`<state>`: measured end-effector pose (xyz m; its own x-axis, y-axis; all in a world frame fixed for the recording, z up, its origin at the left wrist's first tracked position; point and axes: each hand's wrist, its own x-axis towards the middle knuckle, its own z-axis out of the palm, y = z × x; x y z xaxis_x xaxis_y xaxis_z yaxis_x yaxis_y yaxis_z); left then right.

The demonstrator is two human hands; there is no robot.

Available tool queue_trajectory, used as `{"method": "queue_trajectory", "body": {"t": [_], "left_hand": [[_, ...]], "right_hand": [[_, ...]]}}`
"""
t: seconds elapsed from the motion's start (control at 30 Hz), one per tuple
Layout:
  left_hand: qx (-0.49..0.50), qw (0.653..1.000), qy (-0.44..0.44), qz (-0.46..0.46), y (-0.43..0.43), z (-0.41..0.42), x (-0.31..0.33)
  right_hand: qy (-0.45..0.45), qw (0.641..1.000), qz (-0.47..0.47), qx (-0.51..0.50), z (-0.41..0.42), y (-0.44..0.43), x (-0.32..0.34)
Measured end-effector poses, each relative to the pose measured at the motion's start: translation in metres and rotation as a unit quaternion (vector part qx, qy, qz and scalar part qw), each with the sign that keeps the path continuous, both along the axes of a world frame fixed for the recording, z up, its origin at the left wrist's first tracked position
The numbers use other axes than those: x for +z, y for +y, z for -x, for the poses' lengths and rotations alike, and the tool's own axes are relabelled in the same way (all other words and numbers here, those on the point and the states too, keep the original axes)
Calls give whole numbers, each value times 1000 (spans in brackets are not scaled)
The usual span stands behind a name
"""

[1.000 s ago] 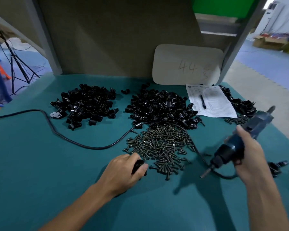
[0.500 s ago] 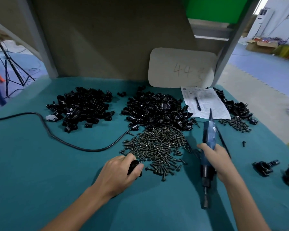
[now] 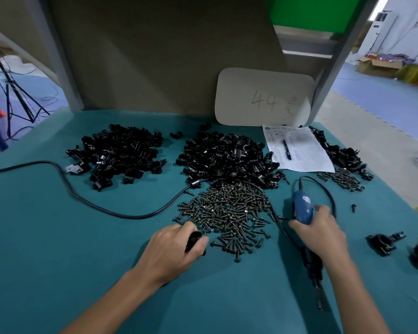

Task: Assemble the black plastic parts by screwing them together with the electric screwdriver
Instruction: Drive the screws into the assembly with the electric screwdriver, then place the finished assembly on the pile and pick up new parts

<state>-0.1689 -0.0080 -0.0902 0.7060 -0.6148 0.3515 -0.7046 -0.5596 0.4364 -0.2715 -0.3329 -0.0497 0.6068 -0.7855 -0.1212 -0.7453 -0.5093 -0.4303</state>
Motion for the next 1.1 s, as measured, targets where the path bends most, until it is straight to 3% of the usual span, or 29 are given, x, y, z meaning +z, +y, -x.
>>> {"method": "queue_trajectory", "body": {"t": [0.1, 0.17, 0.23, 0.4, 0.5, 0.6, 0.67, 0.77, 0.83, 0.9, 1.0, 1.1], "left_hand": [[-1, 1000, -1, 0, 1, 0, 0], [0, 1000, -2, 3, 1, 1, -1], [-1, 1000, -5, 5, 1, 1, -1], [2, 1000, -13, 3, 0, 0, 0], [9, 1000, -29, 8, -1, 1, 2], [9, 999, -50, 10, -2, 1, 2], [8, 997, -73, 18, -3, 1, 1], [-16, 993, -114, 37, -4, -2, 1], [-40, 990, -124, 62, -3, -2, -1], [-50, 990, -106, 74, -1, -2, -2], [-37, 995, -75, 57, 1, -4, -5], [0, 997, -66, 36, 1, -5, -3]], "right_hand": [[26, 994, 89, 62, -8, 6, 1], [74, 969, 184, 149, -16, 9, 5], [122, 947, 222, 199, -24, 11, 4], [182, 927, 264, 193, -34, 16, 0], [71, 958, 221, 168, -38, 30, 11], [-20, 964, 155, 216, -42, 66, 22], [-69, 954, 96, 277, -39, 96, 24], [-105, 919, -128, 357, -34, 141, 24], [-111, 897, -218, 369, -32, 161, 19], [-132, 895, -221, 364, -32, 168, 18], [-174, 912, -152, 340, -25, 155, 23], [-241, 937, -69, 244, -3, 107, 35]]}}
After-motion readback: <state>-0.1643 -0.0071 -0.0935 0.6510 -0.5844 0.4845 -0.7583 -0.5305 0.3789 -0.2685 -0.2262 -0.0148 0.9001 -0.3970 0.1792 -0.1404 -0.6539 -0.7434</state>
